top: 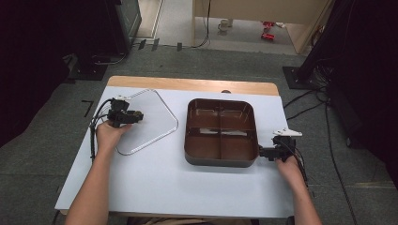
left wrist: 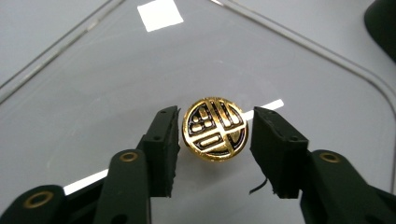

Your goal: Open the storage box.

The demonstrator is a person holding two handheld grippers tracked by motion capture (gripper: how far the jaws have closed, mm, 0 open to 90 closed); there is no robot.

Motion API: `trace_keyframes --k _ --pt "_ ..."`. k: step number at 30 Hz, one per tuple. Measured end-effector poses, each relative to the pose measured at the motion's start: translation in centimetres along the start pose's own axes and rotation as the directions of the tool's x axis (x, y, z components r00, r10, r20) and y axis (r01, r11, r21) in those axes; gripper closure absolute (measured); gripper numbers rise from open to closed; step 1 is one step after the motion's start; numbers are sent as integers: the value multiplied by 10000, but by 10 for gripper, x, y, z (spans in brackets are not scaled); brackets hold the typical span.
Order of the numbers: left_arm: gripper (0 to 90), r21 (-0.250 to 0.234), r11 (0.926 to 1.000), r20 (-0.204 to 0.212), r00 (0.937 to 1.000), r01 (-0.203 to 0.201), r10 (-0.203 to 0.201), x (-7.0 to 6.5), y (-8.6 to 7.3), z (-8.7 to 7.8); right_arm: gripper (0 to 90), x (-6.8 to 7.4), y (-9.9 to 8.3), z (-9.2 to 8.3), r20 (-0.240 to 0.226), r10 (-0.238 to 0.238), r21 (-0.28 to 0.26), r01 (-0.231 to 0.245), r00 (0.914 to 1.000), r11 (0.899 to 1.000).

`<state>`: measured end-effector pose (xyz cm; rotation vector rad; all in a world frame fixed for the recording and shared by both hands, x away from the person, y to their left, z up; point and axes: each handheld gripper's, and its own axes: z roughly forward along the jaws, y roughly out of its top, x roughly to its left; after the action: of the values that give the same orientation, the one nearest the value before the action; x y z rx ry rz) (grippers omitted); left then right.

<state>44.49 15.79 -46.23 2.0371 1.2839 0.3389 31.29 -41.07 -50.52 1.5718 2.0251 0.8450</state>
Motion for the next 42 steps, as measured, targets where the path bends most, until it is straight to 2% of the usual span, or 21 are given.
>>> trace_keyframes --k 3,8,13,18,24,35,42 --pt "468 -195 9995 170 9995 265 -262 1 2 -7 0 0 0 0 0 -5 0 5 10000 10000" --pt "425 -485 9988 215 9997 118 -107 -3 7 -20 0 0 0 0 4 -10 -4 10 10000 10000" --pt "381 -842 9964 401 9992 -53 87 -13 12 -29 0 0 0 0 3 -7 -6 7 10000 10000" --pt "351 -727 9964 39 9990 -445 449 -27 16 -34 0 0 0 0 5 -20 -10 20 10000 10000" --pt "304 -622 9962 461 9969 -607 636 -41 18 -38 0 0 0 0 5 -21 -11 21 10000 10000" --pt "272 -787 9912 820 9902 -1066 1130 -67 6 -45 0 0 0 0 3 -20 -9 20 10000 10000" --pt "256 -947 9811 802 9811 -1685 1762 -86 -4 -50 0 0 0 0 4 -21 -10 21 10000 10000"
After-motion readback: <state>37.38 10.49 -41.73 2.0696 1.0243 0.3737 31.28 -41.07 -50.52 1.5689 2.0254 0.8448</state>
